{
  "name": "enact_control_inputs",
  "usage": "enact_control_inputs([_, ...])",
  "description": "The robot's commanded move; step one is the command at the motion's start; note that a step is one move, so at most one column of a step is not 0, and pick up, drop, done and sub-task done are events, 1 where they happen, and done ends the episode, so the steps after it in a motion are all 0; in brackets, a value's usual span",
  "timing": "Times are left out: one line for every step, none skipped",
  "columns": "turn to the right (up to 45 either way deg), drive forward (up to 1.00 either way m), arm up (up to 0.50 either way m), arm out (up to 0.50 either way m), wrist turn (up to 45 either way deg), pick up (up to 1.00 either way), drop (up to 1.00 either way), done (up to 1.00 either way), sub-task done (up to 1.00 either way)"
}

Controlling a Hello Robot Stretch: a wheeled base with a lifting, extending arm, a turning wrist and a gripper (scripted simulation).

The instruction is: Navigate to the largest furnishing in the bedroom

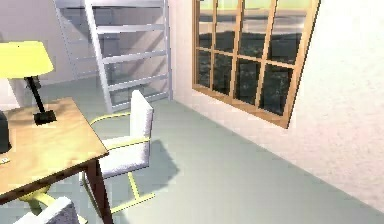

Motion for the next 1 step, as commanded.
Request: enact_control_inputs([0.0, 0.25, 0.0, 0.0, 0.0, 0.0, 0.0, 0.0, 0.0])
